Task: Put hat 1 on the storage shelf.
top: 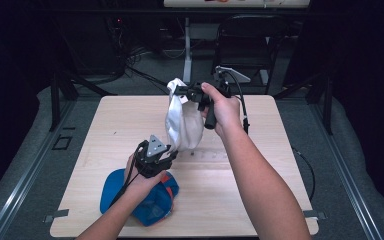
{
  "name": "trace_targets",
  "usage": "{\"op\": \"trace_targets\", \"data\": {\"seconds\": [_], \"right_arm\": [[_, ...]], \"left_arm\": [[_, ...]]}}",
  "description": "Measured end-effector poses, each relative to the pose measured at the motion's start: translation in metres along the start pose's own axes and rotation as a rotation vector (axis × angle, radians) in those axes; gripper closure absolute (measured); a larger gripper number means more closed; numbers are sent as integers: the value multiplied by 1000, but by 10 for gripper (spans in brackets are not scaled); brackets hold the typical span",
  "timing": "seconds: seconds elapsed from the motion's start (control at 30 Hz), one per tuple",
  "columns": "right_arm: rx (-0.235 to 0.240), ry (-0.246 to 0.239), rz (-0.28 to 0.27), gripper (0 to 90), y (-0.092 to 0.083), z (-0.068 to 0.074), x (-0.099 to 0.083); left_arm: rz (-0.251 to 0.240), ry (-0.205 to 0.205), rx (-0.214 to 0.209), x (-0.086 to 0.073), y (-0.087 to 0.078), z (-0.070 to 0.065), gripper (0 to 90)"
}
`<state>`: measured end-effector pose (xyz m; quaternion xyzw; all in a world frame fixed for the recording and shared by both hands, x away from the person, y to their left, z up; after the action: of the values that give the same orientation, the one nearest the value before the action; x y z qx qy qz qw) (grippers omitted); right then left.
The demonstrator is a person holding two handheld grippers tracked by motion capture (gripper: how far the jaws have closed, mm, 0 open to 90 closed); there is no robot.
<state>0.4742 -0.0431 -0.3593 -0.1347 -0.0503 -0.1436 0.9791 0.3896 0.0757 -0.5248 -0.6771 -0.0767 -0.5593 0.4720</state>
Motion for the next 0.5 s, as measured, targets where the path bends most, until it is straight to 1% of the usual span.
{"op": "trace_targets", "data": {"seconds": [0.03, 0.07, 0.1, 0.13, 0.17, 0.27, 0.3, 0.33, 0.37, 0.4, 0.43, 0.5], "right_arm": [[0, 0, 0, 779, 0, 0, 0], [0, -4, -3, 778, 1, 0, 0], [0, -5, -3, 778, 1, 0, -1], [-1, -4, -1, 778, 0, 1, -1], [2, -5, -1, 777, 0, 1, -1], [5, -5, 3, 780, -1, 3, -2], [7, -9, 2, 782, -2, 3, -2], [11, -11, 0, 785, -3, 4, -2], [14, -8, 4, 786, -5, 4, -2], [19, -11, -5, 787, -5, 5, -2], [17, -11, -10, 787, -6, 4, -1], [8, -12, -6, 786, -6, 3, -2]], "left_arm": [[7, 2, -4, 0, 1, 0, 662], [5, 18, 6, 0, 1, -1, 730], [5, 22, 10, 1, 0, 0, 749], [8, 27, 6, 0, -1, 0, 771], [7, 34, 6, 0, -2, 2, 783], [4, 33, 8, 0, -5, 5, 796], [-4, 27, 3, 0, -7, 7, 801], [-24, 10, -13, 1, -9, 9, 802], [-28, 0, -26, 2, -10, 10, 803], [-37, -9, -36, 2, -10, 11, 802], [-39, -16, -43, 2, -10, 12, 802], [-46, -31, -70, 1, -9, 13, 802]]}}
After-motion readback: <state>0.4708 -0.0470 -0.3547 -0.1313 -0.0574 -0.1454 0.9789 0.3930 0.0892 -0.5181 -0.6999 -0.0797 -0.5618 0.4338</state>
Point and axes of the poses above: each handheld gripper's, and its own axes: y roughly forward along the jaws, x roughly out of its top, z roughly to its left, the point moved 7 cm from there along y, roughly forward along the jaws, and after that the axes turned 1 degree about -x, right-handed, at the moved point
